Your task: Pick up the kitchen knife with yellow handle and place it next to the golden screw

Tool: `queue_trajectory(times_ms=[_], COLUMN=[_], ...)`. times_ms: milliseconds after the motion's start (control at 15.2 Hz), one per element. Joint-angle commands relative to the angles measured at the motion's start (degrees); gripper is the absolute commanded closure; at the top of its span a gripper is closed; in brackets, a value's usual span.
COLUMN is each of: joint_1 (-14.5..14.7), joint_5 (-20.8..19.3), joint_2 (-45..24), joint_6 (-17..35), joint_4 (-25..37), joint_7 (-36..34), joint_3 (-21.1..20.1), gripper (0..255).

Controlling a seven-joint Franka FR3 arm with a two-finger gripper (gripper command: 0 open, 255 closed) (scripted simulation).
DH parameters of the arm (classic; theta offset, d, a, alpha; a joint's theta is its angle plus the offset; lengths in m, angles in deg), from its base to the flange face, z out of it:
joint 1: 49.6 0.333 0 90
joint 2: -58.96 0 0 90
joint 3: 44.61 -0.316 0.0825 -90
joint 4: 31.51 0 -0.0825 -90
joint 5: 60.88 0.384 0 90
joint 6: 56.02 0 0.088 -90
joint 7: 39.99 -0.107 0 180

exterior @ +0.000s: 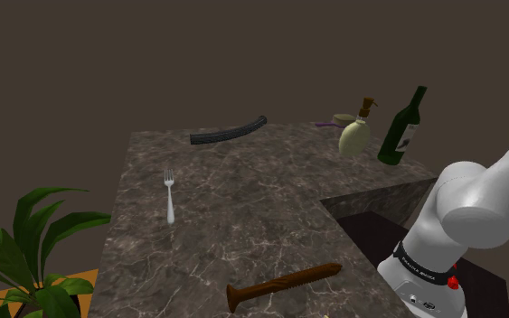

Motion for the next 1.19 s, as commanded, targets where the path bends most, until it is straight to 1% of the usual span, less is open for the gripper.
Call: queue_trajectory(times_ms=[0,330,462,594,1122], joint_1=[0.0,0.0,2.1,3.36,3.33], joint_5=[0.0,0.0,-1.38,-2.45,-2.39], joint_2=[0.0,0.0,0.24,0.47,0.53], joint_6=[0.0,0.0,-3.64,-6.92,-6.95], joint_4=[0.0,0.0,2.36,4.73,4.74], joint_7=[0.0,0.0,-0.58,-1.01,-0.96], joint_3=[0.0,0.0,3.78,6.56,6.55], gripper=[0,0,0,0,0])
